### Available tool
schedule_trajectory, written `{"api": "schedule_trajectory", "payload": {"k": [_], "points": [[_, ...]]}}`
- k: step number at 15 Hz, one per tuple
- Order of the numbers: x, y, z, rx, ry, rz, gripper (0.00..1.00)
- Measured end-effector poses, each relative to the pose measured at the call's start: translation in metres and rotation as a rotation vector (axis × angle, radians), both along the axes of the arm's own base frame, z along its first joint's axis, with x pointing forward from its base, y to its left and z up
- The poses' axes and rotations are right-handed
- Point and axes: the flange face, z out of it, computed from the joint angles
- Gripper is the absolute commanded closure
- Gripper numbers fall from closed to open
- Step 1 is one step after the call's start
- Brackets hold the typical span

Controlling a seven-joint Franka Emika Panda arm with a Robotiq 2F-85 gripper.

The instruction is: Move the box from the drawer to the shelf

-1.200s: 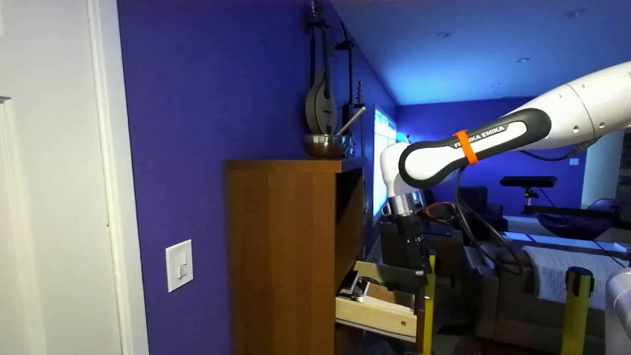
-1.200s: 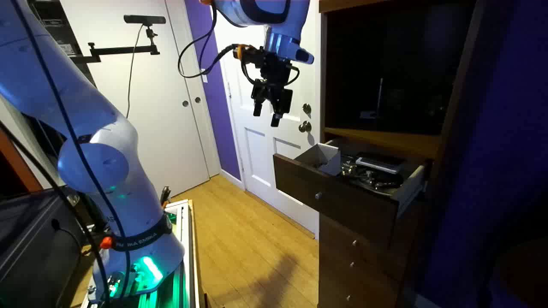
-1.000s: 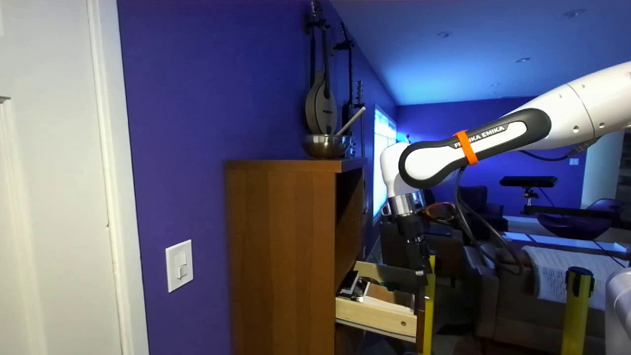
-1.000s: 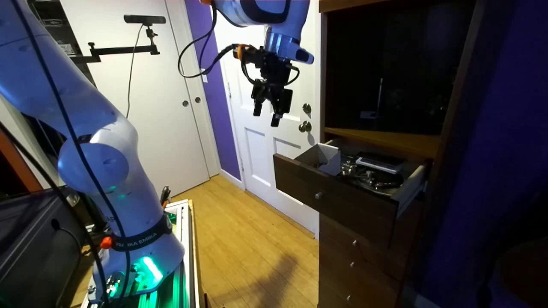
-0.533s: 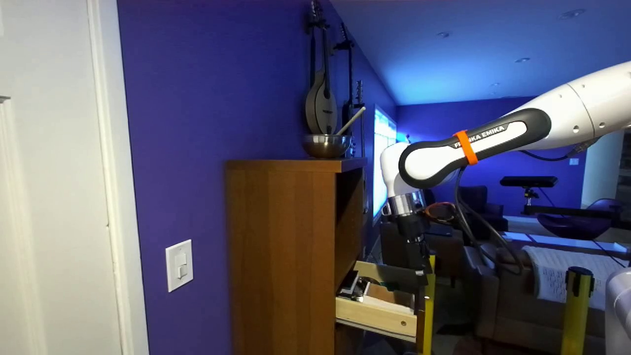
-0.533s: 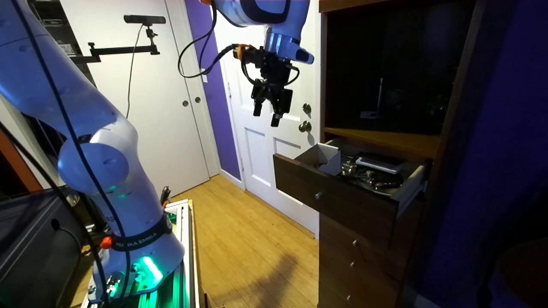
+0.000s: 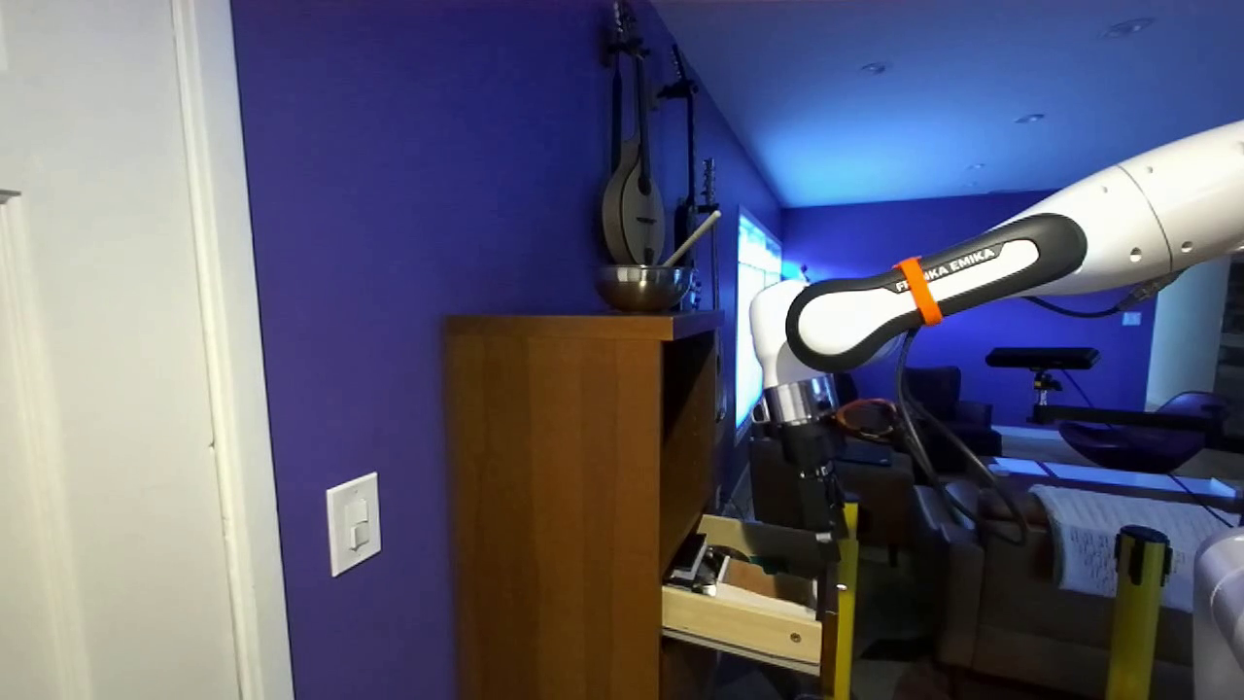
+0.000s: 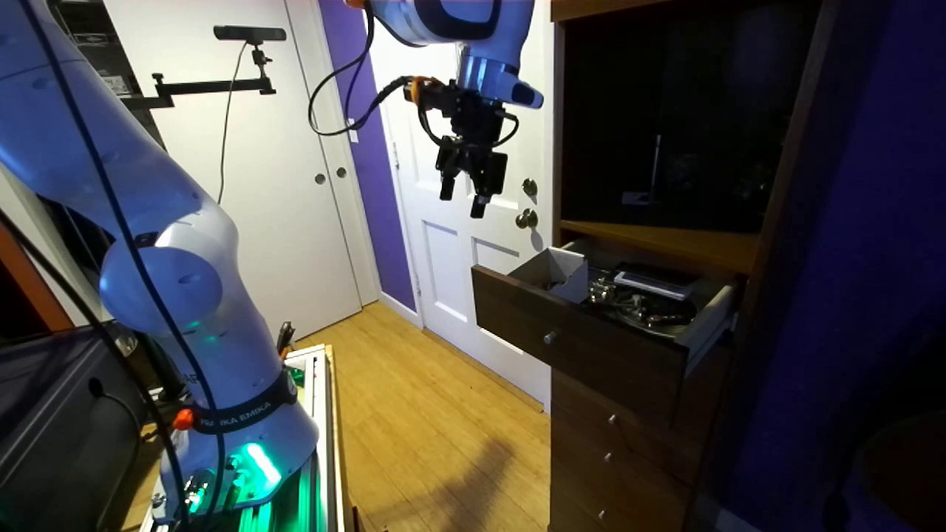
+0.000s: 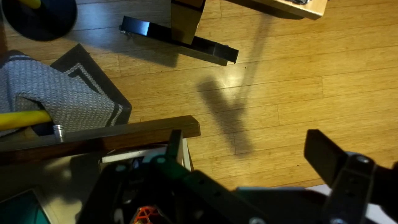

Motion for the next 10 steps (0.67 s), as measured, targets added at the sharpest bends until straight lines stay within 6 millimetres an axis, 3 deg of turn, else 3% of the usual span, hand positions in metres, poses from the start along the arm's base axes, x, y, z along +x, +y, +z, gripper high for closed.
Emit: {"api": "schedule_trajectory", "payload": {"k": [10], "points": [[0.018, -0.005, 0.01, 0.017, -0.137, 0.016, 0.0]]}}
